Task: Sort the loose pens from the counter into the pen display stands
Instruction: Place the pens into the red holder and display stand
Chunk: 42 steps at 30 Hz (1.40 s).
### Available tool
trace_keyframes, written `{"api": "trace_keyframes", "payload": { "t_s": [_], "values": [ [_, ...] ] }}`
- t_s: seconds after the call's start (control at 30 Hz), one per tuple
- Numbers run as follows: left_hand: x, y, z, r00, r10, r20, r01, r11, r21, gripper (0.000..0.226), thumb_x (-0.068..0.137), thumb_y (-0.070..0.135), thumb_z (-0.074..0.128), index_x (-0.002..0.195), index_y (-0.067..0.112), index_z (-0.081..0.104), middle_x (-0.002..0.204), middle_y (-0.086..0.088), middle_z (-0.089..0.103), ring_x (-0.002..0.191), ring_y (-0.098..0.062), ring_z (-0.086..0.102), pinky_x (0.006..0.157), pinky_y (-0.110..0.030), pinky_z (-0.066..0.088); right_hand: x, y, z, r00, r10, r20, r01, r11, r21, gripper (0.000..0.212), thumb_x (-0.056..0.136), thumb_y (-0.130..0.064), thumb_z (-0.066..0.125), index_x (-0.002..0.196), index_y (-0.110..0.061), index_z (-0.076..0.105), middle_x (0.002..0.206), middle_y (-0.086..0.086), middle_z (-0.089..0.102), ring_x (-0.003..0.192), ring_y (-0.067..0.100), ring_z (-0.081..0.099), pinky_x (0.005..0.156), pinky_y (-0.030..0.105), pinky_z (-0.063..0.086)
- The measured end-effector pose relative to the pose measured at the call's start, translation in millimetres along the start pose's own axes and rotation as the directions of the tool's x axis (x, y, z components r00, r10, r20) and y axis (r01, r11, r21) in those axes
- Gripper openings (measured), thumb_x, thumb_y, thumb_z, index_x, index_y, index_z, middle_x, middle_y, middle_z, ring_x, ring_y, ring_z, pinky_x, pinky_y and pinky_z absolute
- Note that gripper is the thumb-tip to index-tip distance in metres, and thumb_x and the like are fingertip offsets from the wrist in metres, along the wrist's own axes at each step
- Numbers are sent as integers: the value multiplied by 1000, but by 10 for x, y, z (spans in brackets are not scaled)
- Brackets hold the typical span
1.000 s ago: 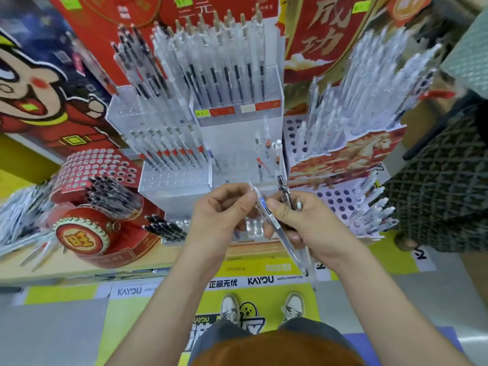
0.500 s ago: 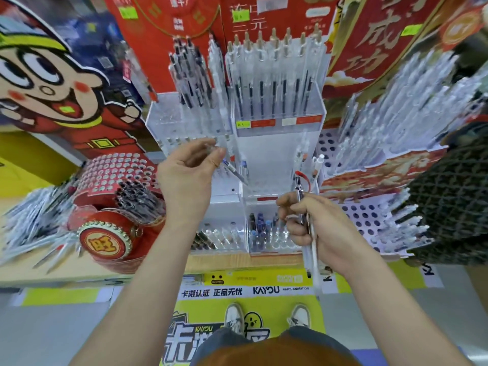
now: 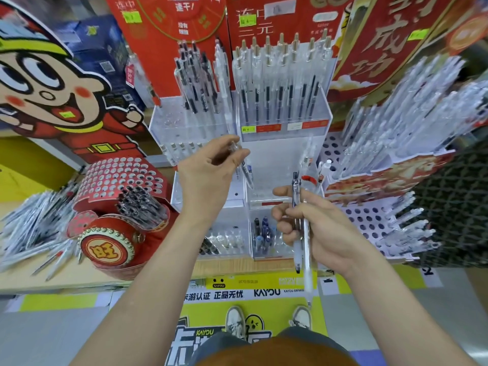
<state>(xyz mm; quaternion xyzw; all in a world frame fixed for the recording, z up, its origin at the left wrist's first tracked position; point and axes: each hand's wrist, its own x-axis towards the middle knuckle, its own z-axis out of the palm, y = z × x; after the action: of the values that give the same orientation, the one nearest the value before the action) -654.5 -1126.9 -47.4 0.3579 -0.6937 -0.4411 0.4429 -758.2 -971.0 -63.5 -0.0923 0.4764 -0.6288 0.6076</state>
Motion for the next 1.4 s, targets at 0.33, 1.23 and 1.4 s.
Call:
{"api": "trace_keyframes", "payload": {
  "t_s": [0.33,1.23,1.4],
  "values": [
    [-62,-200,53,990,52,131,-79,974,210,26,81,16,75,107,15,73,85,19,62,81,-1,60,82,-18,50,30,-54,-62,999,-2,49,1,1000,26,40,94,-2,39,125,-14,61,70,7,50,44,8,28,40,19,14],
    [-20,-230,60,967,-58,247,-4,970,245,26,73,11,81,82,18,59,70,9,61,66,-6,58,69,-24,52,208,91,37,989,86,118,-124,918,377,45,92,-15,43,135,-8,52,64,0,40,43,4,32,31,12,24],
    [-109,-335,-3,940,-148,309,76,969,235,33,79,4,75,92,30,61,80,16,64,74,6,60,80,-22,54,211,101,87,973,109,202,-179,910,374,34,93,-25,46,123,-15,60,59,-2,37,38,2,30,31,10,20]
  ]
}}
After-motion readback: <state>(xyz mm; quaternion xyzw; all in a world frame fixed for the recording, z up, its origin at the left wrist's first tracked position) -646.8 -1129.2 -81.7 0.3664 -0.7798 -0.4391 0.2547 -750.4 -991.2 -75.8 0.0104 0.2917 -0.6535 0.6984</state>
